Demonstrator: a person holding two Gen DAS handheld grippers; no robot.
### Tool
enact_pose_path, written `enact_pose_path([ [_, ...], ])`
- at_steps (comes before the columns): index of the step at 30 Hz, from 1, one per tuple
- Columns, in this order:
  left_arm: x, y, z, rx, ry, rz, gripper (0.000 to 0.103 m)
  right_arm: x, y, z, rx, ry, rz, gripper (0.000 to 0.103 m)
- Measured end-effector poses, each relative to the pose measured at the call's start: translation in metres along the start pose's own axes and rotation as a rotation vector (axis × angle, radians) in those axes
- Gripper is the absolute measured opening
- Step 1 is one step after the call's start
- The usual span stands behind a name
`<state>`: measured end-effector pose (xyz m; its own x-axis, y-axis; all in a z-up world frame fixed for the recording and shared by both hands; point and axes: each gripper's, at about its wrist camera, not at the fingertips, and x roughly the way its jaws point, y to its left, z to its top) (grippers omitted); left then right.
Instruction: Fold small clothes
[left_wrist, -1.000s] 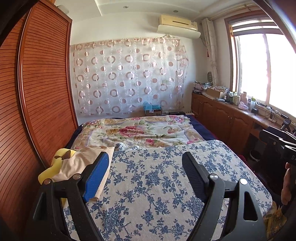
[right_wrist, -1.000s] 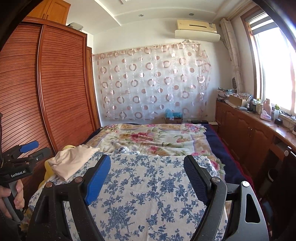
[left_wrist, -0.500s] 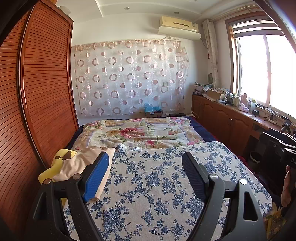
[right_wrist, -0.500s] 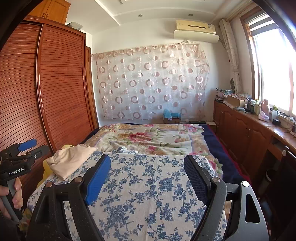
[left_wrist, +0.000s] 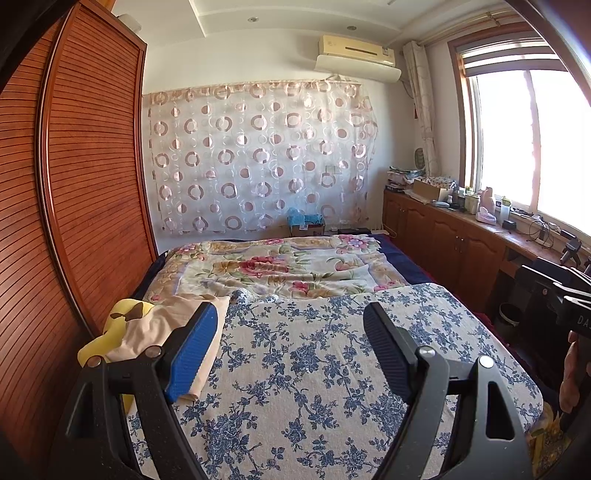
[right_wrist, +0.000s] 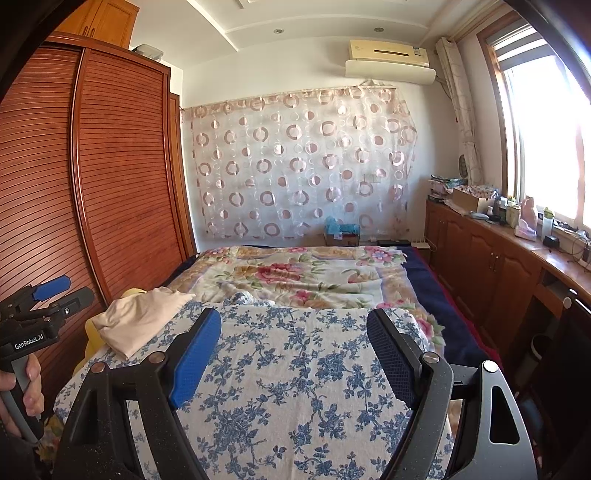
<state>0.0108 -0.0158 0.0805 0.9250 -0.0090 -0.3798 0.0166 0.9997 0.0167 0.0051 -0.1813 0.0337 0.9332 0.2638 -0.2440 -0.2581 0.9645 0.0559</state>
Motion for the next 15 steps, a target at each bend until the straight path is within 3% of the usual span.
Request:
enact_pose_path([
  [15,-0.002,-0.0011,0.0014,0.002,-0.004,0.002,0.082,-0.0019,-0.0039,0.001,-0.005,-0.004,0.002,0.083],
])
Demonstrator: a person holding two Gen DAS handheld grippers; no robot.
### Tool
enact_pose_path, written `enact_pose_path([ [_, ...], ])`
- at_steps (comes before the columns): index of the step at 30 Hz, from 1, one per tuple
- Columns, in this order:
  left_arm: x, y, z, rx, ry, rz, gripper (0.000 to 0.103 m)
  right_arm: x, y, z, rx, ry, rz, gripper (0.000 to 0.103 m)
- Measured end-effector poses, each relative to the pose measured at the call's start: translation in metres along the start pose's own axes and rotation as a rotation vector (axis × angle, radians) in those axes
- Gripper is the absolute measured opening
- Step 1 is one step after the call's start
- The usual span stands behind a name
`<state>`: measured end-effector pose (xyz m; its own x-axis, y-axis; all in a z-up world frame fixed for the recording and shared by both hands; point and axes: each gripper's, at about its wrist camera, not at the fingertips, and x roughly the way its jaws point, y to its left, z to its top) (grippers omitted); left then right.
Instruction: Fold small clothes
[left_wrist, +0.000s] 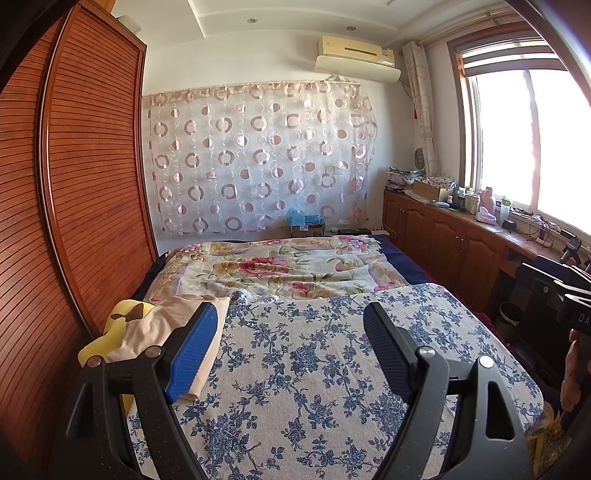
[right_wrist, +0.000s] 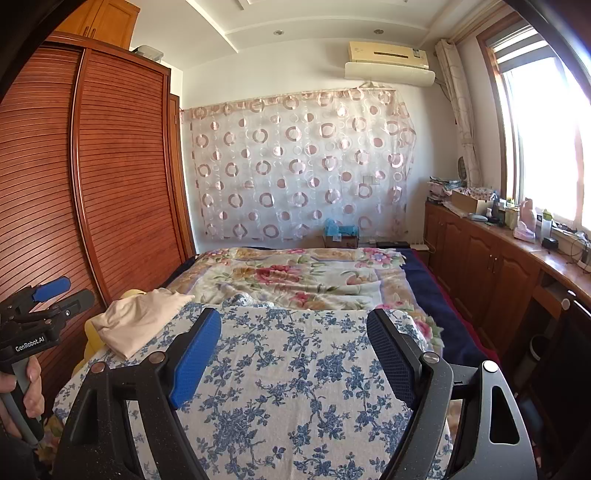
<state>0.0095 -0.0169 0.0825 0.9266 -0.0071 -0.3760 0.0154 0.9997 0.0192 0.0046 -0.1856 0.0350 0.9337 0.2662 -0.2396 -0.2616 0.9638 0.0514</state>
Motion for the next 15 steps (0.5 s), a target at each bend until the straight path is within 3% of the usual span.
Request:
enact_pose_path([
  [15,-0.0004,-0.0005,-0.0002,0.001,-0.002,-0.001,0.082,-0.0001,-0.0011,0.0007,-0.005,-0.004,0.0,0.083],
])
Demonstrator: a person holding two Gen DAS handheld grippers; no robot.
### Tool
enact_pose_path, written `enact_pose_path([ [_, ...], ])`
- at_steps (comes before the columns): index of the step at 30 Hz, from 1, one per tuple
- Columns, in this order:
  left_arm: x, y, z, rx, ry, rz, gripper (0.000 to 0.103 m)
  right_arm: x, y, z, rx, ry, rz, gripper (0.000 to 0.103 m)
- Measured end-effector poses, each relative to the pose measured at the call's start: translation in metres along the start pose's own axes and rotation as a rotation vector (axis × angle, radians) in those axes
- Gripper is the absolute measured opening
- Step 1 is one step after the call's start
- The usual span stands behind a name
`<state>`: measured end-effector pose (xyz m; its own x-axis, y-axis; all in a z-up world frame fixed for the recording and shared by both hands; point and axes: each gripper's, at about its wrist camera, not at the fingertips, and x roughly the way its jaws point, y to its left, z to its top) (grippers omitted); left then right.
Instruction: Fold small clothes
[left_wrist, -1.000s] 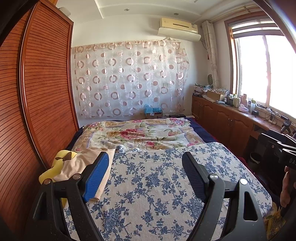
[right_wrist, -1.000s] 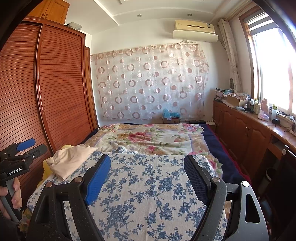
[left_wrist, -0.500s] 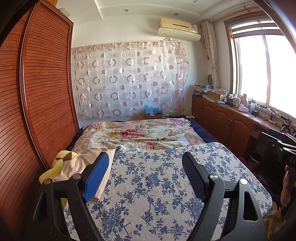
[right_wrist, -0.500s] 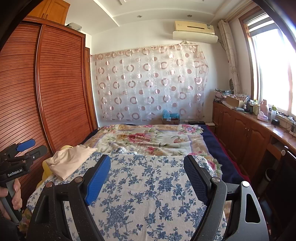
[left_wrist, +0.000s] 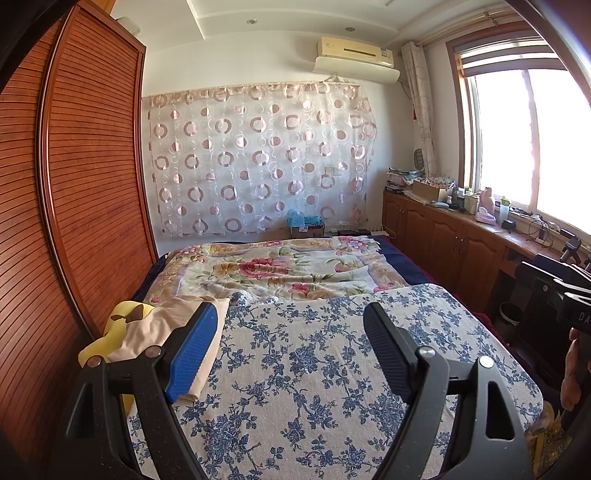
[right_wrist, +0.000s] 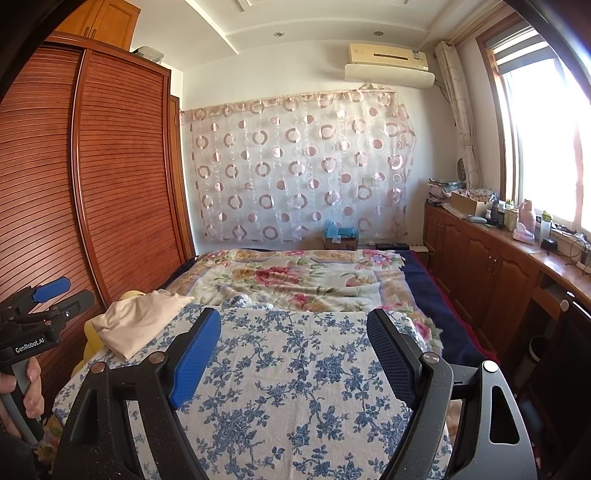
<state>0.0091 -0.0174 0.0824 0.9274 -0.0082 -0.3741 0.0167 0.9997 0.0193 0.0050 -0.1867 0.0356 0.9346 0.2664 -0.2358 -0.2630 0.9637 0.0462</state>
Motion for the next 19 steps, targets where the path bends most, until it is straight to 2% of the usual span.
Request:
enact_pose_path([
  [19,0.0007,-0.0012,0.0002,0.0,-0.002,0.001,0.082,0.0011,-0.0051,-0.0001,0.005,0.001,-0.007,0.083],
])
